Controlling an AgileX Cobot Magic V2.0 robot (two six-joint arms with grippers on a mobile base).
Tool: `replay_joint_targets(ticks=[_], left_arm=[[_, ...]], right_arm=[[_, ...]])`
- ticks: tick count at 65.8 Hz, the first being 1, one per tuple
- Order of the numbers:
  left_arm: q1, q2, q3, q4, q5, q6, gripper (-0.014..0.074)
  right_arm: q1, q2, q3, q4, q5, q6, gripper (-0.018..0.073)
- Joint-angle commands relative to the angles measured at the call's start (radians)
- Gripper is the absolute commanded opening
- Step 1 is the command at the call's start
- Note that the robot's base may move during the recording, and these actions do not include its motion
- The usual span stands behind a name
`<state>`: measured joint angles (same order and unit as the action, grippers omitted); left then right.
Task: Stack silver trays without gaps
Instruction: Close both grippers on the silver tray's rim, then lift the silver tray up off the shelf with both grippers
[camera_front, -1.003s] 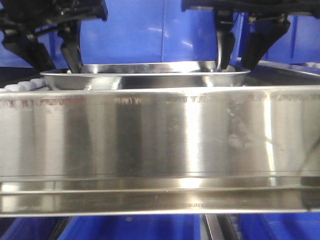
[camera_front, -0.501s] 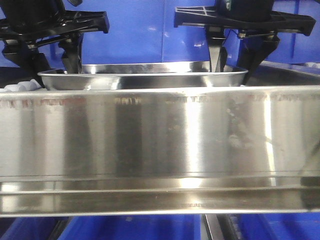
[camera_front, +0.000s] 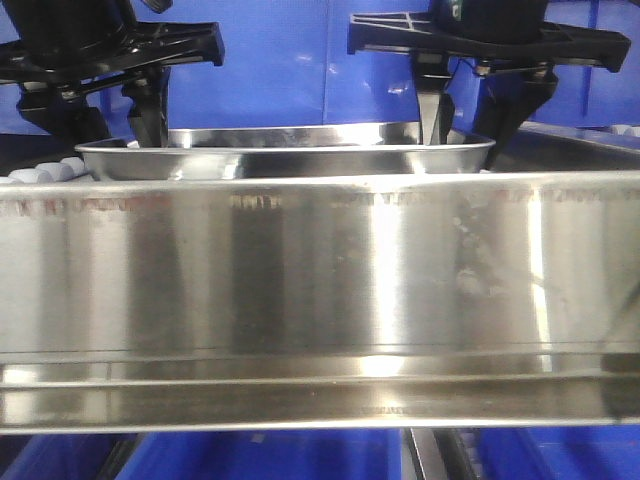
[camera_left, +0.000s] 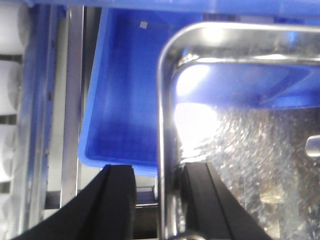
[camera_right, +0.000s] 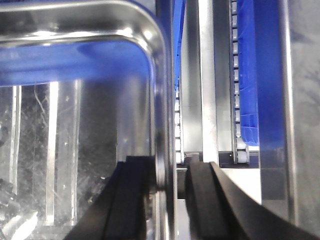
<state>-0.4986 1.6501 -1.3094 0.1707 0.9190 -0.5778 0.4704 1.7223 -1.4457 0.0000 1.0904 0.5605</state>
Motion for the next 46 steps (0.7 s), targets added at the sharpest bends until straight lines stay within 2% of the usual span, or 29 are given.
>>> replay_joint_targets(ticks=[1,7,10,37,46], left_arm=[[-0.005,0.011,0.004,-0.01,0.032,-0.002,0.0134],[-0.005,0.011,0.004,-0.01,0.032,-0.002,0.0037],[-0.005,0.011,0.004,-0.01,0.032,-0.002,-0.0025],[-0.007,-0.115,-0.069,-0.01,0.069,-0.002,-0.0017],[-0.033,-0.204,-0.072,0.019,0.074,-0.054,-0.0017]], right_arm=[[0.002,-0.001,-0.007,-0.008,0.001,-0.001,0.0041],[0.002,-0.001,-0.007,-0.008,-0.003,-0.001,-0.0073],[0.002,-0.001,-0.009,-0.008,-0.001,-0.001,-0.0083],[0.003,-0.136,-0.011,-0.035,-0.01,0.006,-0.0077],[0.039,-0.218,-0.011,-0.103,-0.02,0.068,-0.0077]])
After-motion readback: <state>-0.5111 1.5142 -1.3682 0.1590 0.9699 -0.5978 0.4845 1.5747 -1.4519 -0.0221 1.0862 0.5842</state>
